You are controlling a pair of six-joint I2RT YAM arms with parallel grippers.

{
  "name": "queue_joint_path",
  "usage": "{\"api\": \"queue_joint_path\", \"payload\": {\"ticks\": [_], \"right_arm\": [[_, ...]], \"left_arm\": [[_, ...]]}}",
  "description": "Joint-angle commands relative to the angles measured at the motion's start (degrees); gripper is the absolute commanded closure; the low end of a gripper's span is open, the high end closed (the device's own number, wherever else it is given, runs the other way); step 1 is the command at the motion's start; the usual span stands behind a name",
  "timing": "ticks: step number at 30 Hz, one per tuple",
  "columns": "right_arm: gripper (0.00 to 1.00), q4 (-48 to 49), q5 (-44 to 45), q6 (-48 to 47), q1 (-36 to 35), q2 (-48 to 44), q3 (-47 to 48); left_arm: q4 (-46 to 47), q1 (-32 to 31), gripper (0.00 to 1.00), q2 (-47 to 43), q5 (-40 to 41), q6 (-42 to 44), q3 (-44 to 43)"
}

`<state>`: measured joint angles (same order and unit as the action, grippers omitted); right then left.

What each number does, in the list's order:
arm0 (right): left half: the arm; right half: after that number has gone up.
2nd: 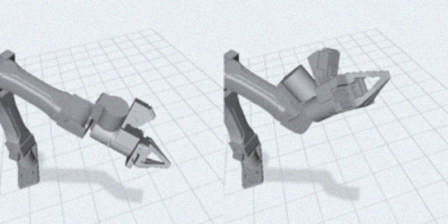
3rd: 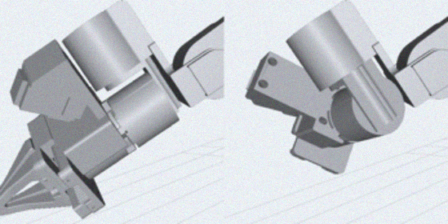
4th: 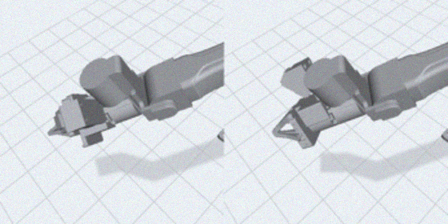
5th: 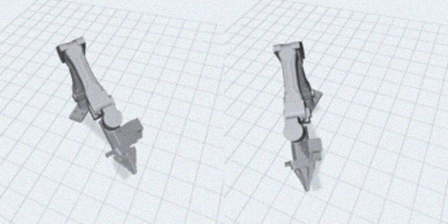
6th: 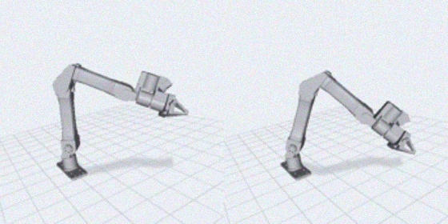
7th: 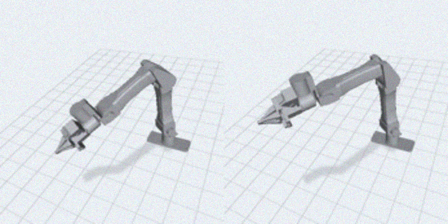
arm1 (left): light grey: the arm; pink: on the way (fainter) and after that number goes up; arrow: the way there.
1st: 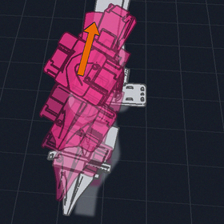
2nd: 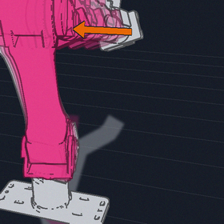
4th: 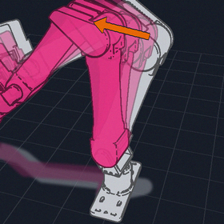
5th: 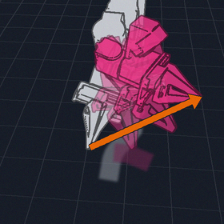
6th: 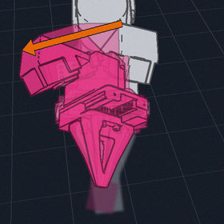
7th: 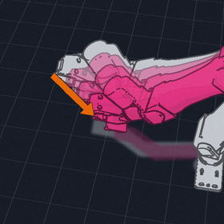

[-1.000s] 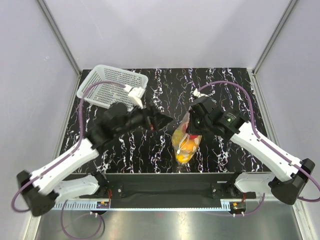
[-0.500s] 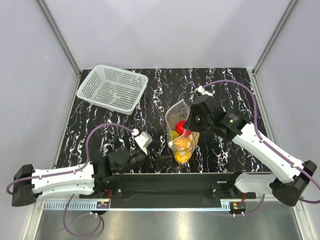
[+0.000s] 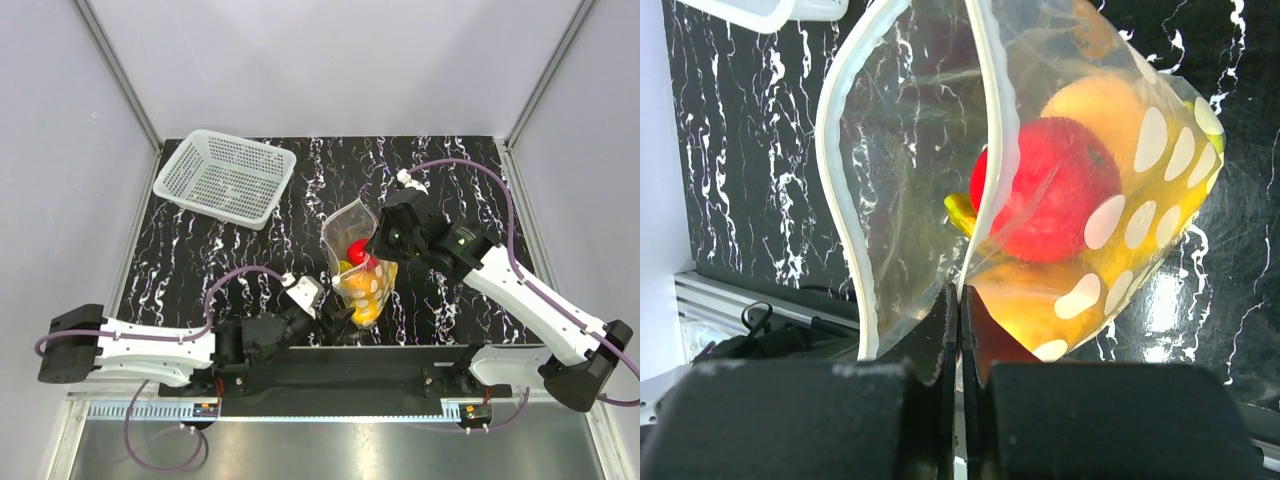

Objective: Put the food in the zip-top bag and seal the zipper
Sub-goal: Adjust the zipper food storage bag at the center of the board.

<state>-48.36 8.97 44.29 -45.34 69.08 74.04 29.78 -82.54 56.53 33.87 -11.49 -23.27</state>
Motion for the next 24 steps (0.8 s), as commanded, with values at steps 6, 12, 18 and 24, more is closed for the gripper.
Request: {"api": "queue_joint_path", "payload": {"ticks": [6,12,18,24], "right_arm": [[1.00,2.6,2.4,1.4,-0.5,-3.0,1.0],[1.00,2.9,1.9,1.8,-0.4,-3.2,0.1],[1.00,3.2,1.9,2.2,-0.4,-4.0,-0.6],[1.00,3.3,1.6,2.4,-0.4,-4.1,-0.9]], "left_arm": [[19.7,-2.2,0.23,3.5,11.8,-2.1,1.9],[23.6,-2.2,0.26,6.9,12.0,1.1,-0.2],[25.0,-1.9,0.49,9.8,14.7,0.6,-1.3],[24.0,-2.0,0.33,12.3,14.9,-0.6,-3.4]]}}
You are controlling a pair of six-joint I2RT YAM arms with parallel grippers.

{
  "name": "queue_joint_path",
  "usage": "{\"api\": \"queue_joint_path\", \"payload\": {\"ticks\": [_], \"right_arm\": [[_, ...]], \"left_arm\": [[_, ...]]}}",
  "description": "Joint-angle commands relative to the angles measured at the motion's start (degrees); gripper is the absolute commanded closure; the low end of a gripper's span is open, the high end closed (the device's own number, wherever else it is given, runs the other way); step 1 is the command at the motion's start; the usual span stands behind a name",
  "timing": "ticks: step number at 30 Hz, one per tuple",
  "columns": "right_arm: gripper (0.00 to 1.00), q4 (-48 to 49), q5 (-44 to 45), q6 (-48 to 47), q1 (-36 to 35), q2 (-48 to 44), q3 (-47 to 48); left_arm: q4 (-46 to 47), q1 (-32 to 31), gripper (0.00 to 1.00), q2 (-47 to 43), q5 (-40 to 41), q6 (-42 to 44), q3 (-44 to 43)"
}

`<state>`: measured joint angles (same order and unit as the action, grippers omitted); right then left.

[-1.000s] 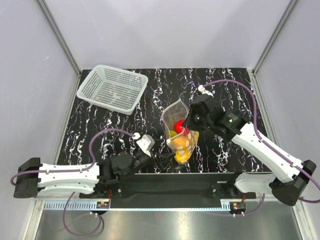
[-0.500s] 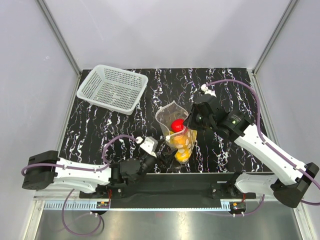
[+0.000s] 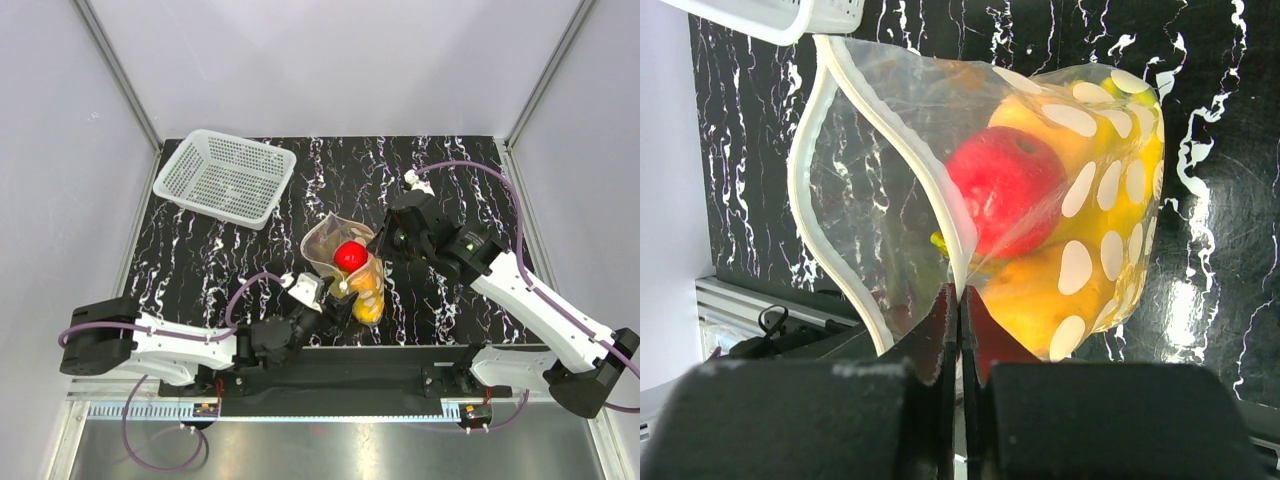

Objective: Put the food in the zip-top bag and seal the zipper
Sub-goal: Adjust the zipper food storage bag at the center of the board.

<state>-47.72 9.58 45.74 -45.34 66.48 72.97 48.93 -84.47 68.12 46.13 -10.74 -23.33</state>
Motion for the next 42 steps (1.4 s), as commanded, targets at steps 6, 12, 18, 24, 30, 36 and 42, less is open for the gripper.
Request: {"api": "queue_joint_path", "payload": {"ticks": [6,12,18,24,30,36,42], "right_arm": [[1.00,2.9,0.8,1.0,-0.4,-1.6,0.1],[1.00,1.8,3.0,1.0,-0.4,-2.6,0.3],[1.00,-0.8,6.2,1.1,-0.4,-5.2,-0.1],[0.91,-0.6,2.2,-0.9,-0.4,-6.4,-0.3],[0.32,-2.2,0.8,-13.3,-0.5,-8.2,0.8],[0.24,-4.5,-4.3,-27.0,-0.4,-6.6,7.3],[0.20,6.7,-18.4,-41.0,-0.4,-8.7,1.0]], "left_arm": [[3.7,0.1,0.43,3.0,4.6,-1.9,-5.4],[5.4,0.5,1.00,5.1,4.5,-0.6,-5.3],[6.7,6.0,1.00,-4.2,-10.5,3.5,-1.2],[-5.8,18.1,1.00,-14.9,-38.0,7.7,-2.3],[-20.9,24.7,1.00,-23.4,-59.7,13.6,-4.1],[-23.7,27.5,1.00,-25.7,-71.1,14.9,-0.9],[-35.0,27.6,1.00,-26.8,-78.6,18.2,-3.8]]}}
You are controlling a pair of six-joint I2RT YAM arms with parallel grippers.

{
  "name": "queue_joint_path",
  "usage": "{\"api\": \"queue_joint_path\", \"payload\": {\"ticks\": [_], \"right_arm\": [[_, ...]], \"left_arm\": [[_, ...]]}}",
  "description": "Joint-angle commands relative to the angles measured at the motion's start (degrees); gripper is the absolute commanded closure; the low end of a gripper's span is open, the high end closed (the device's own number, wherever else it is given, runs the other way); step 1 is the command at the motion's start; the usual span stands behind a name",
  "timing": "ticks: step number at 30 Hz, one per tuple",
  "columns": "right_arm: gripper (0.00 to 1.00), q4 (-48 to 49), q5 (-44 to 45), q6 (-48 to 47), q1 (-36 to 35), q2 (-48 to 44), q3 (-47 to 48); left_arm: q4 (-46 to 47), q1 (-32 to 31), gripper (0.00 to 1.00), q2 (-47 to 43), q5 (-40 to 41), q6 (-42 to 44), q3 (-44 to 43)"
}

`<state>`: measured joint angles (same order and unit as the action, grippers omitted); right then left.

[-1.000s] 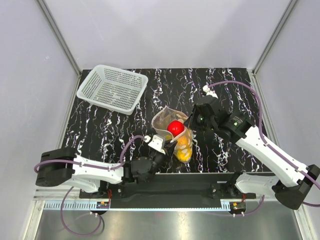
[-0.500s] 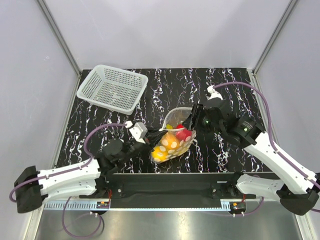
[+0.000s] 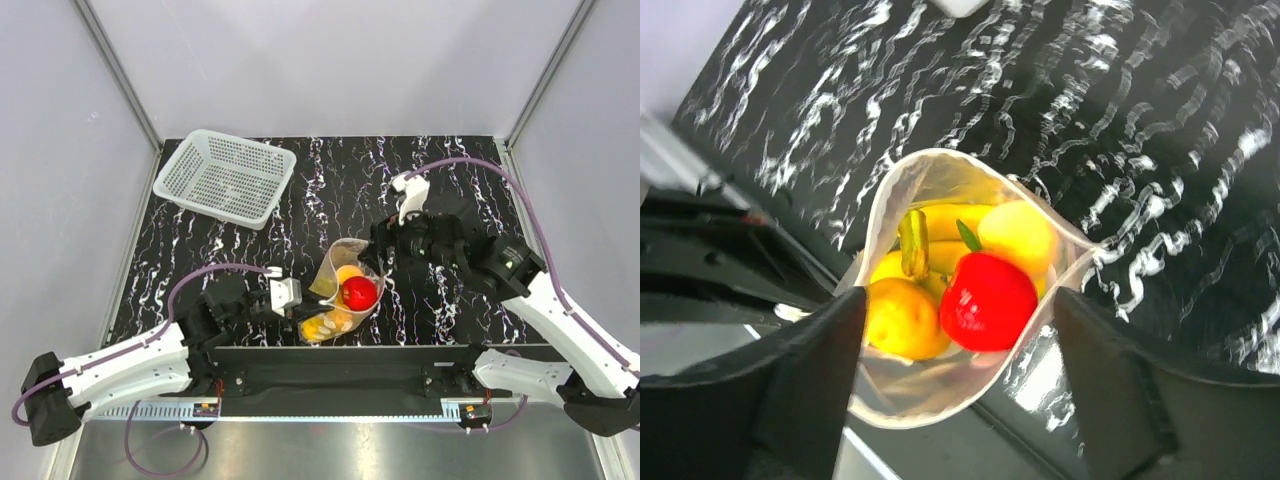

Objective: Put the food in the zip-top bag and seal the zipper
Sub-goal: Adjust the zipper food storage bag at the center of the board.

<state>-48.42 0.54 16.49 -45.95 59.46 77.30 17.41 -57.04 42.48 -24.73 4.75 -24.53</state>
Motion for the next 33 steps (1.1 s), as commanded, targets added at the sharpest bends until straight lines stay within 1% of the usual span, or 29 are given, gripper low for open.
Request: {"api": "queue_joint_path", "payload": {"ticks": [1,2,3,4,5,9,10,12,13,17,21,24,25,26,28,29,30,31,32,33], "right_arm": [[0.15,9.4,-9.9,-12.6,0.2,-2.2,-5.6],[0.15,10.6,-10.7,-13.7,0.3,-2.6,-6.1],[0.15,11.4,-12.1,-17.8,0.1,-1.7,-6.2],[0.16,11.4,-14.3,-19.5,0.1,-0.8,-5.7],[0.18,11.3,-14.2,-20.7,0.2,0.2,-5.2],[0.23,7.0,-15.0,-28.6,0.1,7.2,-1.0],[0.23,5.8,-15.3,-29.6,0.2,8.0,1.1],[0.23,2.8,-14.2,-31.3,0.2,9.3,2.4],[0.24,1.9,-12.3,-31.8,0.2,9.7,3.1],[0.23,2.4,-6.7,-33.5,0.1,9.4,1.6],[0.24,2.9,-6.9,-34.6,0.2,9.8,0.8],[0.31,0.4,-8.2,-34.3,0.1,11.7,0.8],[0.36,0.0,-9.8,-33.8,0.2,12.0,0.7],[0.38,-0.4,-10.6,-33.4,0.2,12.3,0.4],[0.47,-0.4,-11.2,-30.7,0.1,12.3,-0.4],[0.59,-0.6,-11.2,-29.2,0.1,11.8,-0.7],[0.65,-0.9,-11.1,-28.5,0.1,11.4,-0.9],[0.69,-1.2,-8.9,-27.5,0.2,10.9,-1.6],[0.81,-2.4,-7.9,-26.6,0.2,10.5,-1.6],[0.85,-3.2,-5.5,-24.7,0.1,9.7,-1.6]], "left_arm": [[-3.3,0.2,1.00,-1.3,-8.0,2.5,-2.6],[-3.3,0.2,1.00,-1.4,-8.1,2.5,-2.6],[-3.4,0.2,1.00,-1.7,-8.1,2.5,-2.5],[-4.0,0.2,1.00,-1.9,-7.9,2.5,-2.5],[-4.2,0.2,1.00,-2.2,-7.8,2.4,-2.2],[-2.5,0.2,1.00,-5.0,-7.1,0.9,1.0],[-1.5,0.2,1.00,-5.7,-6.4,0.2,1.6],[-1.1,0.2,1.00,-7.8,-5.5,-0.2,2.6],[-0.9,0.2,1.00,-8.4,-5.3,-0.4,2.8],[-0.1,0.2,1.00,-9.0,-5.9,-1.0,3.2],[-0.8,0.2,1.00,-7.6,-6.3,-1.1,2.7],[-1.6,0.2,1.00,-7.1,-5.8,-1.0,2.1],[-1.8,0.2,1.00,-7.1,-4.8,-0.8,2.1],[-1.9,0.2,1.00,-7.6,-4.2,-0.8,2.2],[-1.9,0.2,1.00,-8.1,-1.2,-1.1,2.6],[-2.1,0.2,1.00,-8.5,-0.3,-1.1,2.7],[-2.5,0.2,1.00,-8.8,0.5,-1.1,2.8],[-2.5,0.2,1.00,-9.1,1.8,-1.1,3.0],[-2.5,0.2,1.00,-9.5,2.6,-1.2,3.1],[-2.4,0.2,1.00,-9.8,3.6,-1.3,3.0]]}}
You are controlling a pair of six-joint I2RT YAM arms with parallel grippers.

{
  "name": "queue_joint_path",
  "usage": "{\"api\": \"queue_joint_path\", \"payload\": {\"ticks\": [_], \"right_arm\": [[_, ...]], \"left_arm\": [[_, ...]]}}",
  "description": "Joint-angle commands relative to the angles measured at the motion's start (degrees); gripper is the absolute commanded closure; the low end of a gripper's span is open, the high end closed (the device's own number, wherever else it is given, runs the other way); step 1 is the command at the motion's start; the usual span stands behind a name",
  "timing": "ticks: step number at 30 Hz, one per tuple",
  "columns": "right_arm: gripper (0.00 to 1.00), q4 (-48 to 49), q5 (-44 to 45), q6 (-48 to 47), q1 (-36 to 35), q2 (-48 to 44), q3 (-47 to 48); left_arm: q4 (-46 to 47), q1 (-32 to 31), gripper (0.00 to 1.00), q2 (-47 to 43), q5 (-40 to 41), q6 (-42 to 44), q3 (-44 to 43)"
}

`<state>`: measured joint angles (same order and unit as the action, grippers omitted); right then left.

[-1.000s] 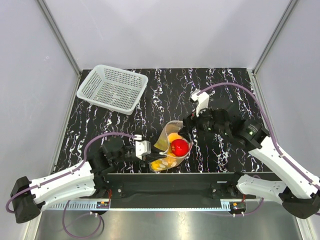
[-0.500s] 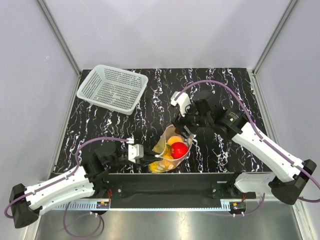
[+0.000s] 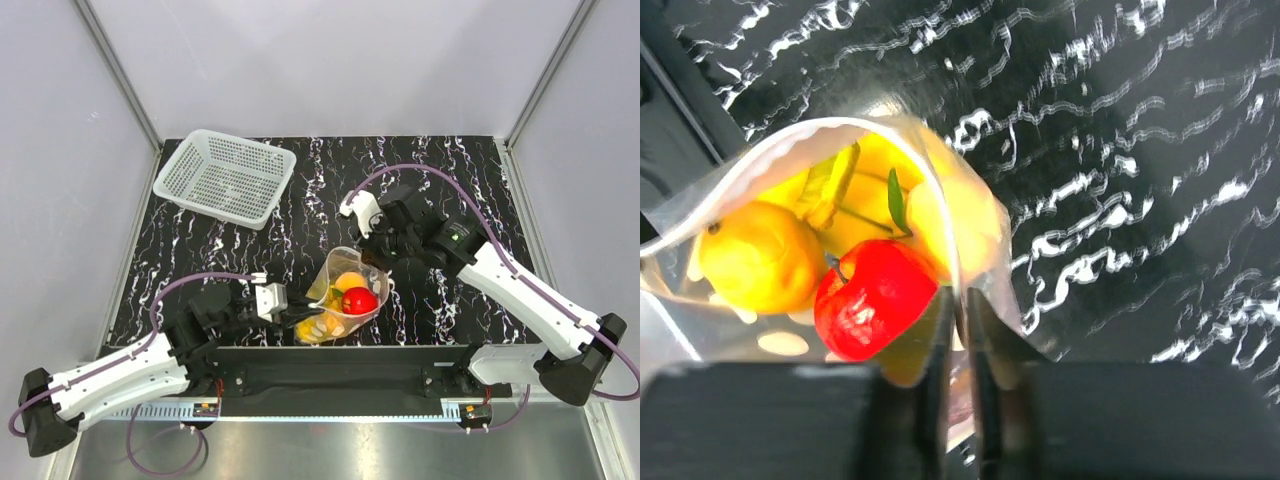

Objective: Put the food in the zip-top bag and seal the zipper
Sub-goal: Adjust the zipper food storage bag at the center of the board.

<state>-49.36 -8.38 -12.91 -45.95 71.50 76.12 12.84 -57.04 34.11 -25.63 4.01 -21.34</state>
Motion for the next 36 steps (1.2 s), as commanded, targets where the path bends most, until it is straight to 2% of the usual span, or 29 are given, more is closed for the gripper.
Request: {"api": "queue_joint_path", "payload": {"ticks": [1,4,7,9,13,17,18,22,23,24,26,27,30,32,35,36], "right_arm": [[0.89,-3.2,4.5,5.9,0.2,-2.5,0.1],[1.00,-9.3,6.4,10.7,0.1,-2.3,2.7],[1.00,-14.7,9.6,16.6,0.0,-2.4,4.0],[1.00,-16.9,11.1,20.1,0.0,-3.6,4.3],[1.00,-19.1,13.7,25.1,0.1,-7.2,4.4],[1.00,-21.8,14.5,27.3,0.1,-8.0,5.6],[1.00,-21.7,14.2,27.3,0.0,-8.0,5.8],[1.00,-21.0,11.6,26.9,0.1,-7.3,6.0],[0.81,-20.9,11.4,26.3,0.1,-7.1,6.1],[0.69,-21.0,11.7,26.1,0.1,-7.0,6.1],[0.59,-20.0,11.8,24.8,0.1,-7.5,5.5],[0.46,-19.5,11.9,24.4,0.0,-7.8,5.1],[0.28,-16.4,13.2,23.1,0.0,-8.8,4.8],[0.22,-12.7,12.9,21.3,0.0,-9.6,5.2],[0.00,-7.1,8.6,17.8,0.1,-10.1,6.1],[0.00,-5.6,5.7,16.8,0.1,-10.2,6.0]], "left_arm": [[2.3,0.2,1.00,-1.4,6.6,-0.8,-0.3],[2.1,0.5,1.00,0.0,8.6,-1.0,-1.7],[1.6,2.6,1.00,4.2,5.4,-0.8,-4.2],[5.1,5.2,1.00,7.5,3.3,-1.4,-4.5],[11.9,12.2,1.00,13.0,-6.4,-3.8,-5.4],[16.5,19.3,1.00,21.9,-14.7,-3.8,-10.6],[16.9,20.3,1.00,23.7,-19.8,-3.8,-12.2],[17.7,22.8,1.00,30.9,-30.3,-3.7,-17.9],[16.5,23.1,1.00,31.4,-31.2,-2.8,-18.6],[14.8,23.2,1.00,31.8,-31.8,-1.4,-20.0],[7.5,23.2,1.00,32.9,-33.3,4.8,-21.5],[5.5,23.2,1.00,33.1,-34.4,6.5,-22.6],[1.7,23.3,1.00,33.4,-35.8,12.2,-22.7],[-0.6,23.2,0.99,33.0,-36.3,13.9,-22.6],[-2.8,23.2,0.99,32.4,-35.9,16.3,-22.9],[-3.1,23.2,0.99,32.3,-35.7,16.4,-23.0]]}}
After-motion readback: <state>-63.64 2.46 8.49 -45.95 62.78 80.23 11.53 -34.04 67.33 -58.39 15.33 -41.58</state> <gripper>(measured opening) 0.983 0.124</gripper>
